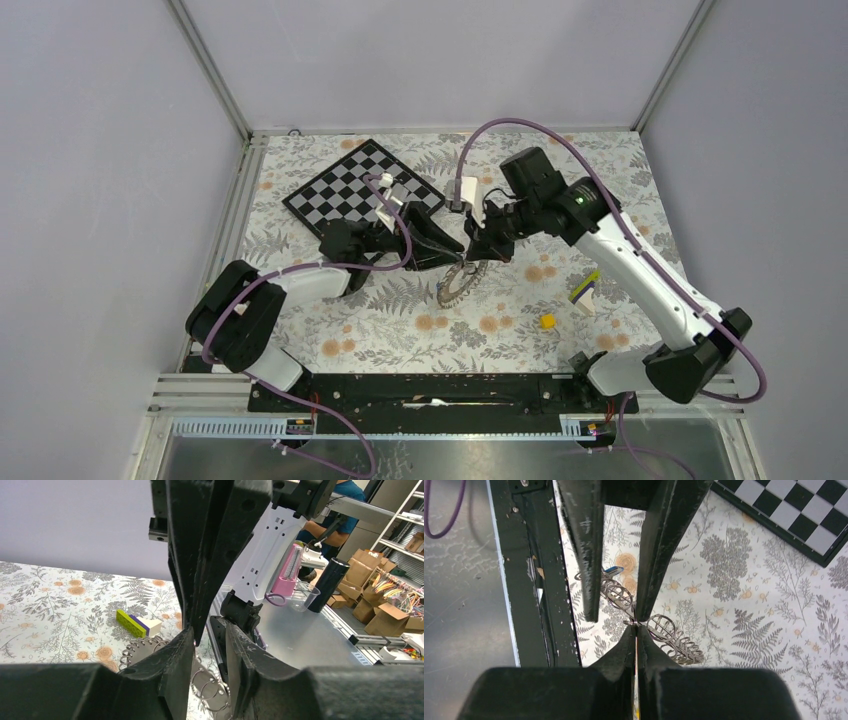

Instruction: Put the keys on the keyring

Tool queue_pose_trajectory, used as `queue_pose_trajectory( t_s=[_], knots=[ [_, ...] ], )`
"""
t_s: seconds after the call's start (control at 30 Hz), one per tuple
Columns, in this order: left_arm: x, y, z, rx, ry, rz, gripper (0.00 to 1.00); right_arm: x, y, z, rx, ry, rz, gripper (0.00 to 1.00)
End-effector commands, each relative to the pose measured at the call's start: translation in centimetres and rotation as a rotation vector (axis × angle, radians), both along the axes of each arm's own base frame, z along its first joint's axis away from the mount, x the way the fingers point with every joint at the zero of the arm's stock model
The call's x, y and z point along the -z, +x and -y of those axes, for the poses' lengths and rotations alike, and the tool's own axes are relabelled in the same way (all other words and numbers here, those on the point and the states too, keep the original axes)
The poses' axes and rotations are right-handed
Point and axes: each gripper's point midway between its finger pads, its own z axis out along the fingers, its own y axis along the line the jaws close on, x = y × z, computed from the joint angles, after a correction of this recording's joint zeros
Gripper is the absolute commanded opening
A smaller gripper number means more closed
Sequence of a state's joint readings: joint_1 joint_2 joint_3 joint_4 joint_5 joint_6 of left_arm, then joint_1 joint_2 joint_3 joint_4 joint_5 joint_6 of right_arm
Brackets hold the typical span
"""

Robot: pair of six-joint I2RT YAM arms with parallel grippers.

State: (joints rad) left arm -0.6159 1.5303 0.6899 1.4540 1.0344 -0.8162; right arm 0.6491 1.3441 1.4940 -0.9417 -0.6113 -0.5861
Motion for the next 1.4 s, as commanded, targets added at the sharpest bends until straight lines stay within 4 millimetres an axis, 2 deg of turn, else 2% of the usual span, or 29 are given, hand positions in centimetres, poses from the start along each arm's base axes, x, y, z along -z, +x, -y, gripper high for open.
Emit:
queue_pose_trajectory(
  t_s=[0.0, 0.13, 0.43, 0.63, 0.83, 1.03, 1.17, 1.27, 1.37],
  knots=[
    [-1.7, -0.3, 0.1, 0.015, -0.035, 0.147, 0.34, -0.5, -0.6, 0.8, -0.002, -0.094, -0.003, 0.0],
    [-0.9, 0.0, 0.3, 0.022, -0.014, 0.154, 0.34, -1.0, -0.6, 0.8, 0.008, -0.117, -0.005, 0.0],
    [-0.2, 0.5, 0.8, 0.019, 0.012, 0.158, 0.34, -0.3, -0.9, 0.6, -0.008, -0.16, -0.047, 0.0],
    [0.3, 0.5, 1.2, 0.037, 0.034, 0.154, 0.28, -0.5, -0.8, 0.6, -0.007, -0.156, -0.041, 0.0],
    [1.0, 0.3, 1.4, 0.046, 0.057, 0.157, 0.28, -0.7, -0.8, 0.5, -0.004, -0.148, -0.033, 0.0],
    [1.0, 0.1, 1.5, 0.056, 0.059, 0.159, 0.15, -0.4, -0.8, 0.5, -0.002, -0.143, -0.032, 0.0],
    [1.0, 0.1, 1.5, 0.061, 0.059, 0.156, 0.0, -0.3, -0.8, 0.4, -0.001, -0.137, -0.027, 0.0],
    [0.9, -0.1, 1.5, 0.068, 0.057, 0.15, 0.0, -0.4, -0.6, 0.3, 0.005, -0.123, -0.016, 0.0],
    [0.5, -0.5, 1.2, 0.076, 0.039, 0.152, 0.0, -0.5, -0.4, 0.4, 0.023, -0.104, 0.014, 0.1]
  ],
)
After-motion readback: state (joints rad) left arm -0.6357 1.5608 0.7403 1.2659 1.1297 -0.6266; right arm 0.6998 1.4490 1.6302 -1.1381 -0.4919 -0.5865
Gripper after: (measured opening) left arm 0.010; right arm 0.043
